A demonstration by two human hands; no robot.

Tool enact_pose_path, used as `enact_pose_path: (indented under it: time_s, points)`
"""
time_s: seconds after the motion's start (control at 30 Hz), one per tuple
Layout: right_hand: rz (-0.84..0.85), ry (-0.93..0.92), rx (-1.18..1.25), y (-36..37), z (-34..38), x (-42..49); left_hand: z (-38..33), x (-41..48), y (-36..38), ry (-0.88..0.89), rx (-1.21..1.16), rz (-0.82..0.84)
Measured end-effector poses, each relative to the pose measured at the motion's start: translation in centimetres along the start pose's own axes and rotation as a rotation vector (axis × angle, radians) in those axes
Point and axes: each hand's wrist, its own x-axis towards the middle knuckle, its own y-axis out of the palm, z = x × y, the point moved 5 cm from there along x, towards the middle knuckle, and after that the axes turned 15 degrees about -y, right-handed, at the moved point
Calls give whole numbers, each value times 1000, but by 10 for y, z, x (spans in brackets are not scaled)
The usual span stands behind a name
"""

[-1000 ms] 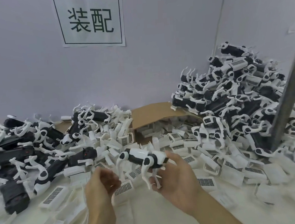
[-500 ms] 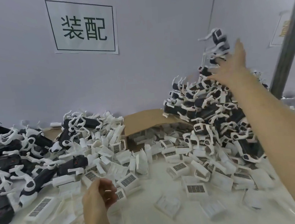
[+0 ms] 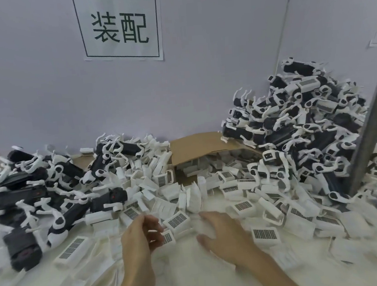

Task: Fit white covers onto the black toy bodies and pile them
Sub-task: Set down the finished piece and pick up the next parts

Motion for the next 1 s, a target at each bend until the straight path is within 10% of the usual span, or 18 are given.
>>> enact_pose_path:
  time_s: [0.53, 0.73, 1.0]
  points:
    - [-186, -43, 101, -10, 2, -2, -14, 14, -32, 64, -196, -112]
    - [-173, -12, 218, -10, 3, -5, -25, 27, -34, 17, -233, 147]
    - [-226, -40, 271, -16, 7, -5, -17, 28, -37, 8, -167, -44]
